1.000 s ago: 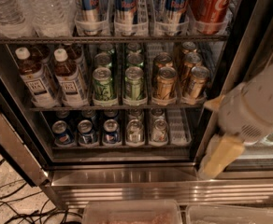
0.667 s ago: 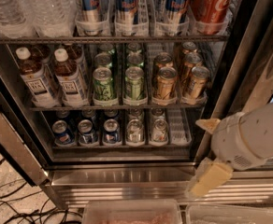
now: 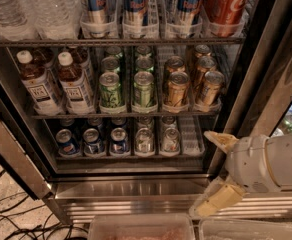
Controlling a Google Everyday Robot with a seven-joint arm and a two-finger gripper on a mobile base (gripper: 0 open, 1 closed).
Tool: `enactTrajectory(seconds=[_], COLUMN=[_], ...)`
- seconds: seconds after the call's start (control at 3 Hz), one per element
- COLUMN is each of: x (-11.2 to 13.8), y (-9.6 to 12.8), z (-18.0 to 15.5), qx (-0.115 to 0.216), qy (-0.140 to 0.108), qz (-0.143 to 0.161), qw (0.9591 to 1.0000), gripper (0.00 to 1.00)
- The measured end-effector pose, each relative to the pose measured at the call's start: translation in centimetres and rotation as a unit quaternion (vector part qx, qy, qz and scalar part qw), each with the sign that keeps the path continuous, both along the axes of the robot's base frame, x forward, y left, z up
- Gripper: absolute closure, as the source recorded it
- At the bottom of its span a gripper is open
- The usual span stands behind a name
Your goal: Pick coke can from top shelf of fridge
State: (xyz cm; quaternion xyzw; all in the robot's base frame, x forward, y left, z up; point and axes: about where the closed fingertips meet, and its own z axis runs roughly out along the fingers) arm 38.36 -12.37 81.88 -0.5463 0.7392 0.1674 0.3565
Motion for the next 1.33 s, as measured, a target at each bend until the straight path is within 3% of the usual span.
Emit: enactTrajectory(seconds=[0.67, 1.0, 1.33], x=[0.2, 2.3, 5.7], y=[0.2, 1.1, 2.3], z=[0.2, 1.1, 2.9], qx=[0.011, 0.057, 0.131], qy=[-0.005, -0.035, -0.08], qz=[-0.006, -0.026, -0.063], qw=[0.9999, 0.9974, 0.9861], gripper=[0.0, 0.0, 0.0])
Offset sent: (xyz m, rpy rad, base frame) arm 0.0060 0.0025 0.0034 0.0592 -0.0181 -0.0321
